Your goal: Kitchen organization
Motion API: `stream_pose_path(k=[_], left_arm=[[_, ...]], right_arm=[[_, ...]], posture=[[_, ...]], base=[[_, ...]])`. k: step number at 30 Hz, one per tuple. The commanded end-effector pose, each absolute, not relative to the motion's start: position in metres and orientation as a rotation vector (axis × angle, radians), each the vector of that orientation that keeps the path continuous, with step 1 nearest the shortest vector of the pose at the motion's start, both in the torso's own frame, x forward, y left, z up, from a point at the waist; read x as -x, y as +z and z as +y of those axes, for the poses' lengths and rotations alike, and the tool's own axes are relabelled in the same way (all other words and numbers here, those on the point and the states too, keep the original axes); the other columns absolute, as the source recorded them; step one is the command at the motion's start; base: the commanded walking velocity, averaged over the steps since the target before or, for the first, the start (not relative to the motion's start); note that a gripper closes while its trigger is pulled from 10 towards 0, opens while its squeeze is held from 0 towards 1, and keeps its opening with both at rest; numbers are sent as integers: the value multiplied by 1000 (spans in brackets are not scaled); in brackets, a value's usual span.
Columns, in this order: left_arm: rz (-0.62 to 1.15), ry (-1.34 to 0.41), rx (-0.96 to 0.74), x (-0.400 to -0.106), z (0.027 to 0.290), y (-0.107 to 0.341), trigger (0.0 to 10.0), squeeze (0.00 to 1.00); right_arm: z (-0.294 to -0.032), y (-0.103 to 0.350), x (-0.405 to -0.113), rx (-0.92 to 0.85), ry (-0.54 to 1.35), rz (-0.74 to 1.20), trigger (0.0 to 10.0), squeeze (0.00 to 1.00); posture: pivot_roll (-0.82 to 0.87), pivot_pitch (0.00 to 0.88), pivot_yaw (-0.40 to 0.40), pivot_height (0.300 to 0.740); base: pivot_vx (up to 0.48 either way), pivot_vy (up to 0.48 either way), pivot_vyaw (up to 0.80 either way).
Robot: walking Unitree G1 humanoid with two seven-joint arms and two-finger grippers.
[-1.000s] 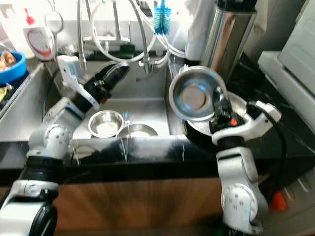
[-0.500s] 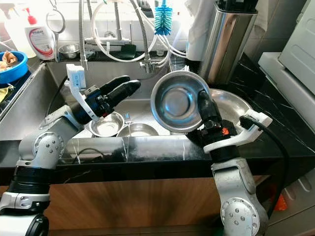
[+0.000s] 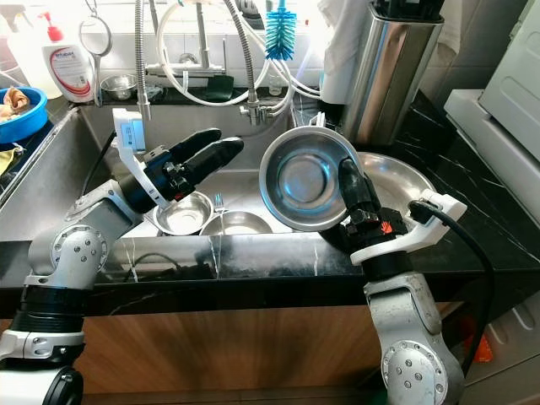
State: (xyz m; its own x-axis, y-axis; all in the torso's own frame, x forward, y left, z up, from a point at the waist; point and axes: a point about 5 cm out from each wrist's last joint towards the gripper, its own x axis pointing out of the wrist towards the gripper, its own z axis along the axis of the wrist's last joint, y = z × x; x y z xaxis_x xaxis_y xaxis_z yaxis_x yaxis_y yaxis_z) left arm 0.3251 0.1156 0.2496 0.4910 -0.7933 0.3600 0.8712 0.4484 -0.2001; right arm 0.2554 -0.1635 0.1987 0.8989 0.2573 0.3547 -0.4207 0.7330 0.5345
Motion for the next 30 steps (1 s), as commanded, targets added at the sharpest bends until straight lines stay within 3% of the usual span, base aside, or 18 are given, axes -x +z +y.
stream_pose_path(k=[1, 2, 3, 7, 30], left_arm=[[-230, -1047, 315, -322, 112, 251, 10000, 961], [-228, -1045, 306, -322, 112, 250, 10000, 961], [-227, -1047, 302, -321, 112, 250, 10000, 0], [-196, -1086, 202, -317, 105, 243, 10000, 0], [-157, -1134, 41, -311, 93, 233, 10000, 0]], right_arm=[[-163, 198, -257, -629, 369, -259, 10000, 0], [-162, 198, -257, -626, 368, -255, 10000, 0], [-162, 198, -258, -624, 368, -253, 10000, 0], [-162, 197, -259, -614, 357, -248, 10000, 0], [-150, 190, -267, -510, 369, -180, 10000, 0]], posture=[[2, 37, -39, 740], [2, 37, -39, 740], [2, 37, -39, 740], [3, 43, -40, 740], [5, 47, -43, 740]], base=[[0, 0, 0], [0, 0, 0], [0, 0, 0], [0, 0, 0], [0, 0, 0]])
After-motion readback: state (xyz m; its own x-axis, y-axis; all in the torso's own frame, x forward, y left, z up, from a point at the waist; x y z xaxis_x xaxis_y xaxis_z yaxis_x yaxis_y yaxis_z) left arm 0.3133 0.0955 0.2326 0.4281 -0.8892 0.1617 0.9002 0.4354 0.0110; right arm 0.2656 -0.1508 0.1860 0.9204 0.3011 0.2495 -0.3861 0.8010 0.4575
